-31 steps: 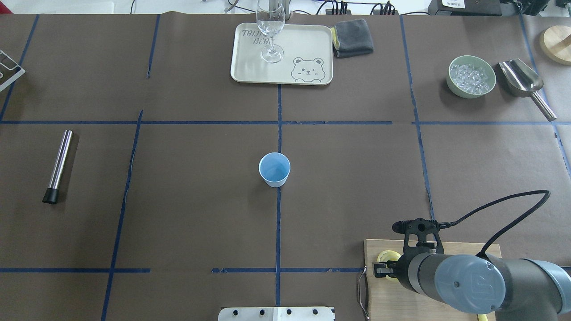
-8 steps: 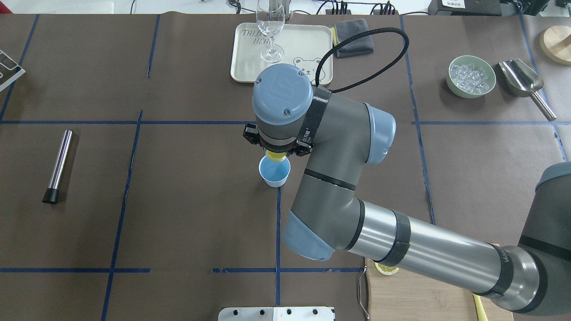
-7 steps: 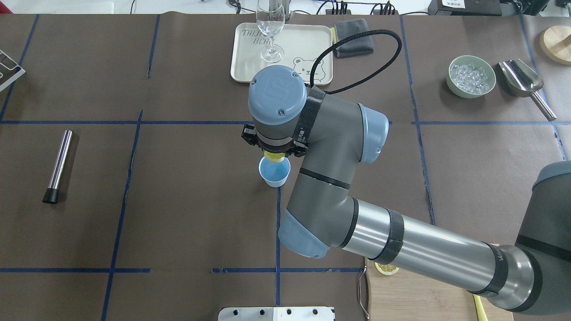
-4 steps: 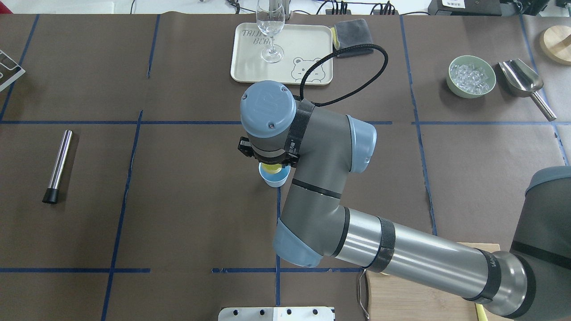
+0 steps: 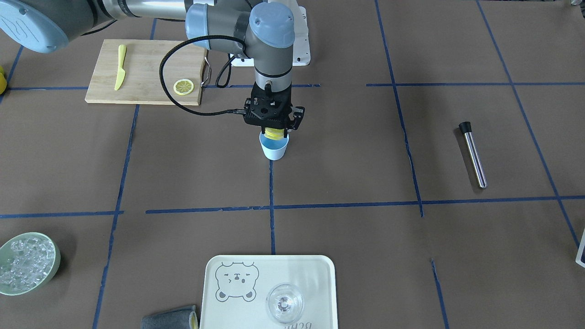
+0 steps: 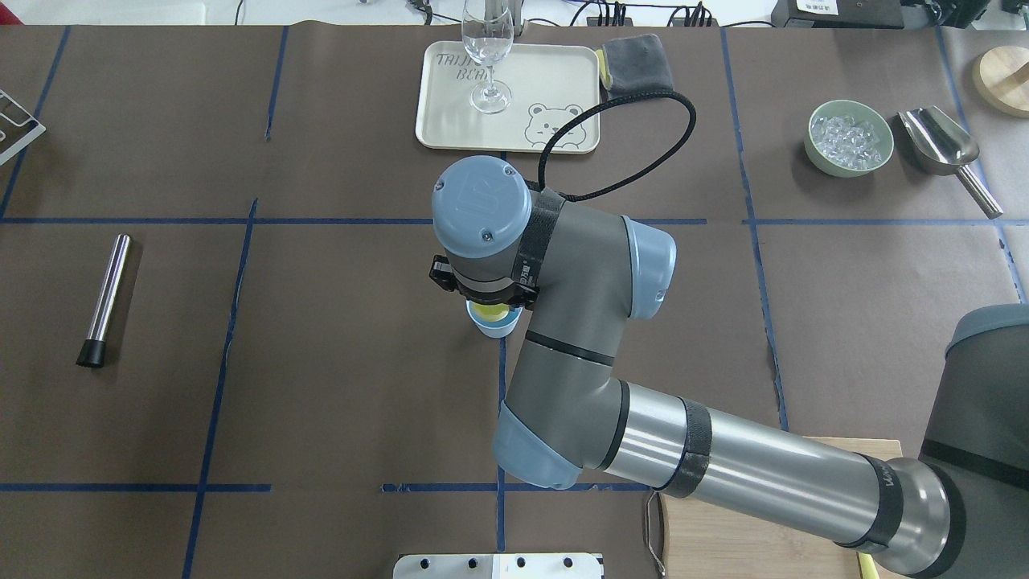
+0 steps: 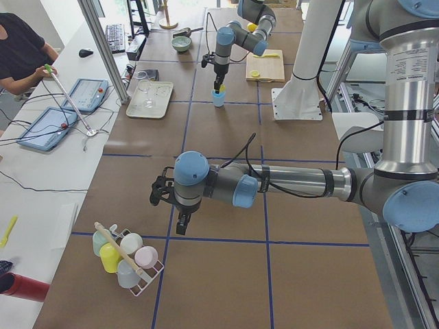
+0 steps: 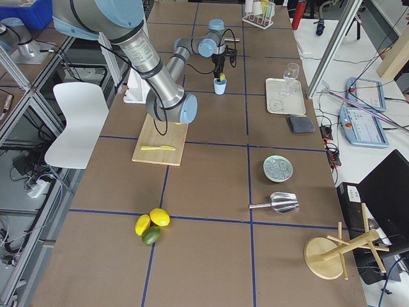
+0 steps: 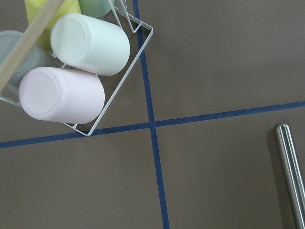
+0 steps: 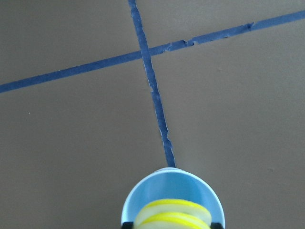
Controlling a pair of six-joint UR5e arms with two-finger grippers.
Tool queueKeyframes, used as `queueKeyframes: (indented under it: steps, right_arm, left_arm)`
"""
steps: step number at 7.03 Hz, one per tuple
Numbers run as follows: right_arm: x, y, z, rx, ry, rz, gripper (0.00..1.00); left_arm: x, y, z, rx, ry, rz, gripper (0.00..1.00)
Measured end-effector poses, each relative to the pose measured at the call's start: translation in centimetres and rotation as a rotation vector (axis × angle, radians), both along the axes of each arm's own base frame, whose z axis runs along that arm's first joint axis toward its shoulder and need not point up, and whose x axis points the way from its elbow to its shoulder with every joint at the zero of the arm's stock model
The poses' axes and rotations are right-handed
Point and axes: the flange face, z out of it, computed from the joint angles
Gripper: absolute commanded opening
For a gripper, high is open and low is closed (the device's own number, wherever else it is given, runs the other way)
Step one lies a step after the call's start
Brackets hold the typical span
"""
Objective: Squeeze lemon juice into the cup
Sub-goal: 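Lower the lemon slice into the blue cup and open the right gripper, then retract the right arm to rest while the left arm moves toward the muddler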
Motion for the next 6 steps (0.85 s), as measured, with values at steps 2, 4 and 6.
queueKeyframes:
  steps: [2,4,6]
  right_arm:
    - [0.0,0.0,0.1,0.002,0.001,-0.002,1.00]
    - [0.1,-0.1,-0.2,0.009,-0.002,-0.005,1.00]
    - [1.4,-1.1,-0.6,-0.001,-0.017,-0.008,1.00]
  left_arm:
    - [0.0,0.0,0.0,0.001,0.000,0.000,1.00]
    - [0.0,-0.1,-0.1,0.003,0.000,0.000,1.00]
    - [0.0,-0.7,-0.8,0.009,0.001,-0.004,1.00]
